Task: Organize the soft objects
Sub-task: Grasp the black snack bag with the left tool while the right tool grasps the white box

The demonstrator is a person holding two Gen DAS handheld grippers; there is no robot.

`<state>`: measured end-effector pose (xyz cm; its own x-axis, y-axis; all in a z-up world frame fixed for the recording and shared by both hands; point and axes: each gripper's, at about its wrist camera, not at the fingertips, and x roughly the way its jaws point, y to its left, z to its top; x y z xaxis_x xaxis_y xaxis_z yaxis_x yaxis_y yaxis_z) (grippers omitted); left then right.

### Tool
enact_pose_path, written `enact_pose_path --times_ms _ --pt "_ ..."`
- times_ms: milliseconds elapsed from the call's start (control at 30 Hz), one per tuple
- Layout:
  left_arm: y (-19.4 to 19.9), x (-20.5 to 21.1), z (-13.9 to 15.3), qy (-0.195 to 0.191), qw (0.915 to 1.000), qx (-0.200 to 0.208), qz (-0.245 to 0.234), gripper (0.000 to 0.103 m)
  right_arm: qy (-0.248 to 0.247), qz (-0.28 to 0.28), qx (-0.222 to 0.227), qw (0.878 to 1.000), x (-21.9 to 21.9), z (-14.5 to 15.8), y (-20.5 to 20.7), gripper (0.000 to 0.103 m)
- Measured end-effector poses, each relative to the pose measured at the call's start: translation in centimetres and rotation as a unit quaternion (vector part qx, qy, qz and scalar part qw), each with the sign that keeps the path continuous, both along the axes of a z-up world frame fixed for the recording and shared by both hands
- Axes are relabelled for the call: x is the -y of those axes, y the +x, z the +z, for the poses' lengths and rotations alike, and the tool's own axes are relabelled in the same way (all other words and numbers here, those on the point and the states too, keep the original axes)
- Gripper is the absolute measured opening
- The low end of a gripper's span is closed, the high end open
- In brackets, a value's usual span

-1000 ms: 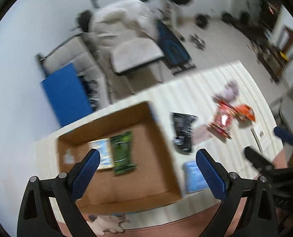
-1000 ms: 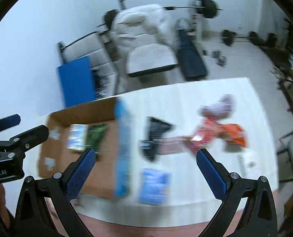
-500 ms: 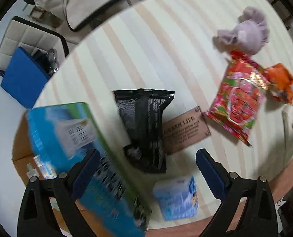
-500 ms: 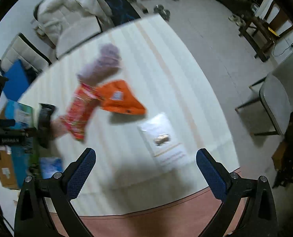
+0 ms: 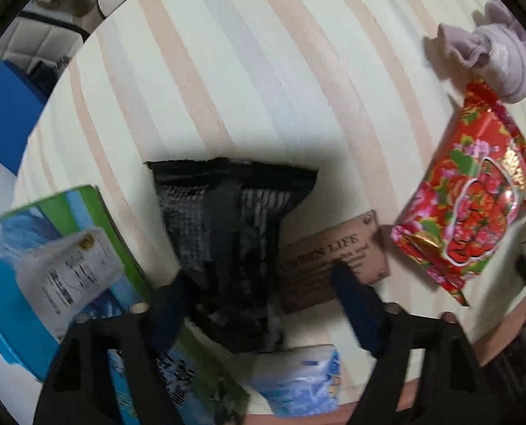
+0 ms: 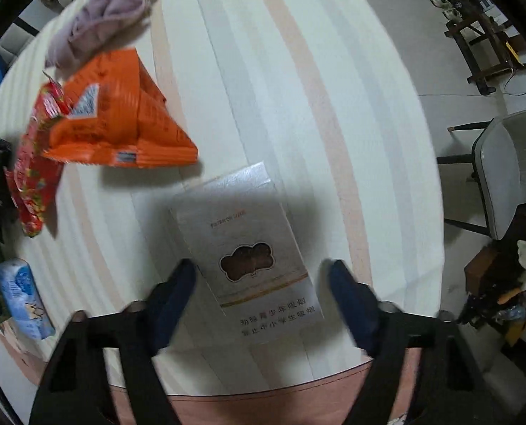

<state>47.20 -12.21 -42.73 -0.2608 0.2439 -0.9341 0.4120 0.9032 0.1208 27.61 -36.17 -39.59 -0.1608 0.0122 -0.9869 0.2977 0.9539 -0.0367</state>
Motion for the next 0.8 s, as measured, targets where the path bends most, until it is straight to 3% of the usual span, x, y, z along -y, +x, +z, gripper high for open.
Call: enact_pose_path --times_ms 33,100,200,400,667,733,800 --pt "-0.5 0.2 0.0 -0.003 1.0000 0.002 -0.005 0.062 0.000 -0.001 0.002 1.000 -0.2 -0.1 -0.2 0.068" --pt "-1.7 0.8 0.1 -0.005 0.9998 0.010 -0.018 0.045 0.001 -0.005 0.007 1.000 -0.4 -0.1 -0.6 0.067" --pt "-3.6 1.6 0.6 -0.027 0.9990 0.003 -0.036 0.041 0.006 -0.008 0.009 1.000 -1.4 -0.1 -1.5 0.066" --pt "-7.4 3.0 -0.4 -0.051 0.9973 -0.003 -0.052 0.042 0.041 -0.017 0.000 0.999 -2.9 -0.2 -3.7 0.064" --pt "-9.7 2.1 -2.2 -0.049 0.9982 -0.006 -0.034 0.051 0.030 -0.012 -0.020 0.999 -4.2 -1.1 -3.0 0.067" --pt "-10.1 2.4 -2.3 -0.045 0.9983 -0.002 -0.038 0.049 0.017 -0.001 -0.022 1.000 -4.6 -1.7 -1.6 0.067" --pt "-10.1 2.4 -1.8 -0.043 0.9984 0.006 -0.038 0.038 0.008 0.006 -0.016 1.000 -5.2 -1.7 -1.4 0.066"
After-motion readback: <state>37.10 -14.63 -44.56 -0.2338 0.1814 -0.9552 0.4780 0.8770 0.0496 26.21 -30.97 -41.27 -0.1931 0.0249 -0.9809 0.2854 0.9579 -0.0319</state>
